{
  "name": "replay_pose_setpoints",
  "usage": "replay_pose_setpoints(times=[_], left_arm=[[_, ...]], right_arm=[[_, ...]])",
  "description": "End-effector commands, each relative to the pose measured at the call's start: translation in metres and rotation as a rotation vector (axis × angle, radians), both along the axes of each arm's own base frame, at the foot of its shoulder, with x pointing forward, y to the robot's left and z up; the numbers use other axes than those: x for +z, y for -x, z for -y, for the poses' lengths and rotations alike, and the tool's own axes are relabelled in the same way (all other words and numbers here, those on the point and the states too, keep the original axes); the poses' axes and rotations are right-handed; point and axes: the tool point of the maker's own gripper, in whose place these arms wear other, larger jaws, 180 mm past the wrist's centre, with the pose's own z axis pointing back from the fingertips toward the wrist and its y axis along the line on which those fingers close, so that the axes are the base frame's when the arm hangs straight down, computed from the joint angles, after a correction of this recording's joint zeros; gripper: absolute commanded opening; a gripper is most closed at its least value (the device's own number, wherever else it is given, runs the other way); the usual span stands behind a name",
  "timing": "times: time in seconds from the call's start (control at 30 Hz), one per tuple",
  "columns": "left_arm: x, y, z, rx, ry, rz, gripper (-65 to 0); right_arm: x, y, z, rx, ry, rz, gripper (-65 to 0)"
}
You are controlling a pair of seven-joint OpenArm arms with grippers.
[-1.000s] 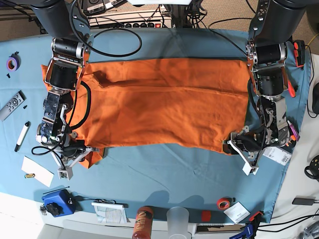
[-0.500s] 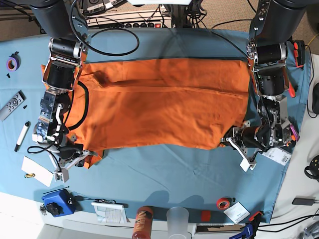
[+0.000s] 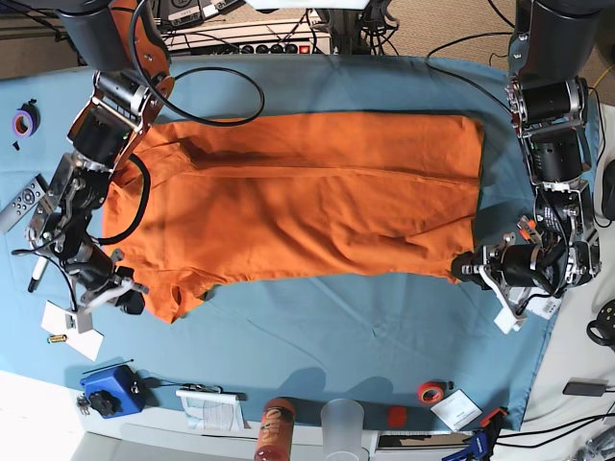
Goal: Layout the t-shirt on the table in an organized manner, then fold the t-shirt properly
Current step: 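Lift the hem and fold it over toward the shoulders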
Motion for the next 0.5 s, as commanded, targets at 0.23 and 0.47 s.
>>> replay_pose_setpoints(times=[0.23, 0.47], left_arm=[[0.047, -0.011, 0.010, -0.111, 0.027, 0.154, -65.0], [0.051, 0.010, 0.020, -0.163, 0.020, 0.225, -65.0]], right_arm=[[0.054, 0.032, 0.011, -0.021, 0.174, 0.166, -65.0], [0.043, 0.059, 0.011, -0.029, 0.224, 0.137, -65.0]])
